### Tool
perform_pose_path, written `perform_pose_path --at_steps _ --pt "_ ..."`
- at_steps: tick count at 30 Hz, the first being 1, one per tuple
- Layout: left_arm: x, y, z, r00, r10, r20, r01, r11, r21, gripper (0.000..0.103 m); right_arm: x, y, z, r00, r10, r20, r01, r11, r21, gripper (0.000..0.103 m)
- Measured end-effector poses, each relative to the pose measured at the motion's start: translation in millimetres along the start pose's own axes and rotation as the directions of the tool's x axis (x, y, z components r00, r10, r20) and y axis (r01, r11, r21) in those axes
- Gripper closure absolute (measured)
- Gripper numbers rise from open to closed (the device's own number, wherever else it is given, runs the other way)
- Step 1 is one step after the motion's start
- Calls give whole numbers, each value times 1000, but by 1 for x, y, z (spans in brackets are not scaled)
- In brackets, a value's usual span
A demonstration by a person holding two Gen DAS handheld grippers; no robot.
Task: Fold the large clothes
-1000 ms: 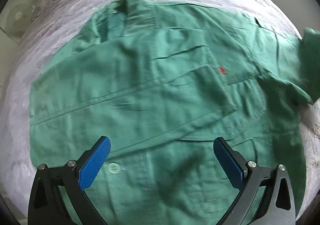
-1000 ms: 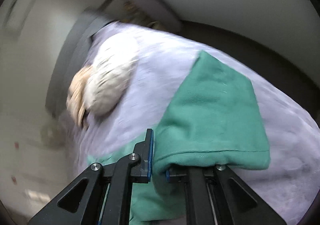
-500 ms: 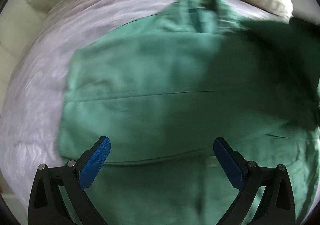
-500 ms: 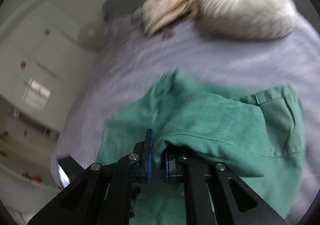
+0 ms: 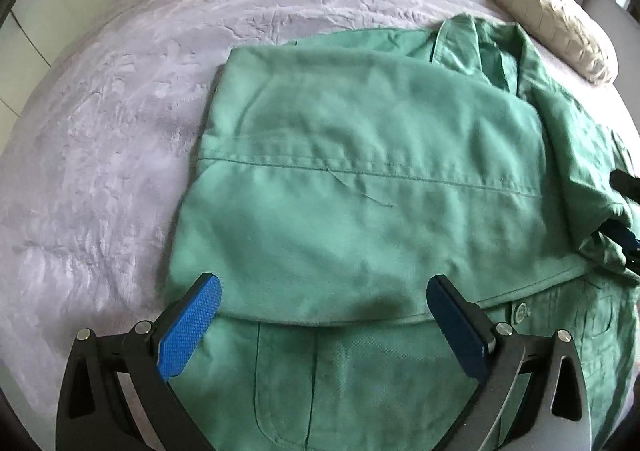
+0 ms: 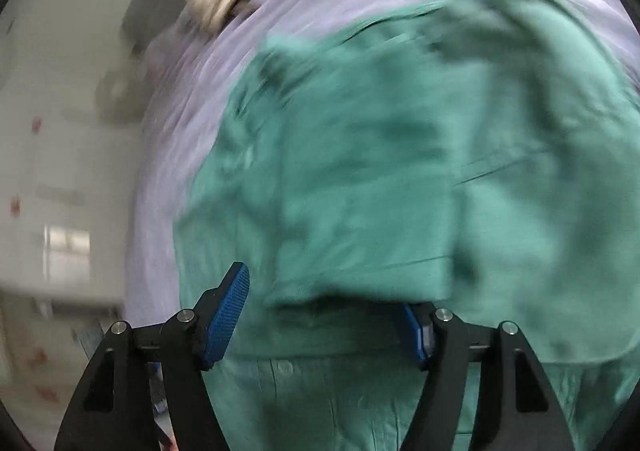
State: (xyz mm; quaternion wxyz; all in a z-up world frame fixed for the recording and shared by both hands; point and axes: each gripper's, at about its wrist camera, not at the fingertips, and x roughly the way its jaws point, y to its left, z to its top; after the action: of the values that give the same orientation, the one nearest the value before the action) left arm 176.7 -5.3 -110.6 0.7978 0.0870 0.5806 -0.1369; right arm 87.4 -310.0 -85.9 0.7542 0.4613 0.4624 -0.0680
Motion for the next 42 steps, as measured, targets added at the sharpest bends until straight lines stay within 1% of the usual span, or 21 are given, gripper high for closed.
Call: perform_pose_path --at_steps 1,2,3,4,6,8,12,15,16,17,19,21,24,28,32,34,35,36,37,39,42 --pt "-1 2 0 1000 -10 4 10 1000 -1 0 -2 -5 5 1000 7 25 -8 999 44 37" --pt "-2 8 1 999 -34 14 34 999 -4 0 -4 -8 11 999 8 50 -11 997 77 65" --pt "-3 12 4 998 -55 20 56 998 -9 0 -4 -4 15 998 0 63 -5 997 76 83" --pt "-5 17 4 997 -77 27 78 997 -16 0 -3 4 18 997 -16 74 12 999 53 89" --pt "-13 21 3 992 -115 45 117 992 -41 0 -4 35 15 992 -44 114 54 995 -89 90" --pt "-19 33 2 990 -125 60 130 988 -82 0 2 73 5 992 -54 110 84 955 -285 90" --pt "-20 57 -1 989 -138 50 145 976 -161 0 45 127 -42 986 -165 22 149 819 -555 88" --pt "-25 57 -11 985 -165 48 171 970 -172 0 74 131 -81 955 -292 -48 192 735 -650 74" --pt "-24 56 -11 981 -189 44 194 966 -174 0 78 129 -89 952 -299 -70 182 732 -657 60" --pt "-25 53 -13 977 -207 41 211 962 -174 0 76 125 -94 953 -289 -90 162 738 -655 41" --pt "-21 42 -12 964 -264 23 264 951 -163 0 62 117 -105 960 -250 -130 111 762 -638 31" --pt "-16 25 -7 952 -306 10 304 942 -141 0 46 103 -107 959 -249 -134 118 782 -612 31" --pt "-11 0 -3 943 -331 -11 329 940 -93 0 10 59 -98 961 -248 -123 159 859 -487 31" --pt "1 -24 8 927 -372 -42 369 926 -79 0 -51 -29 -71 982 -180 -61 171 976 -137 31" --pt "10 -45 18 939 -338 -63 336 941 -43 0 -86 -99 -51 997 -72 30 66 983 169 31" --pt "11 -53 23 949 -307 -67 307 952 -12 20 -97 -123 -41 995 -40 96 14 966 259 31" --pt "10 -58 26 958 -278 -70 280 960 18 45 -100 -128 -36 993 -29 116 -5 959 282 43" --pt "9 -60 28 961 -267 -69 270 962 33 70 -105 -133 -30 989 -37 143 -8 953 301 64" --pt "7 -60 30 958 -280 -68 282 959 35 73 -108 -134 -27 987 -61 146 14 952 305 98" --pt "5 -57 34 950 -305 -63 306 952 19 78 -117 -129 -22 978 -99 181 46 960 277 98" --pt "10 -54 35 957 -283 -64 285 958 29 80 -121 -120 -25 967 -172 186 138 974 181 98"
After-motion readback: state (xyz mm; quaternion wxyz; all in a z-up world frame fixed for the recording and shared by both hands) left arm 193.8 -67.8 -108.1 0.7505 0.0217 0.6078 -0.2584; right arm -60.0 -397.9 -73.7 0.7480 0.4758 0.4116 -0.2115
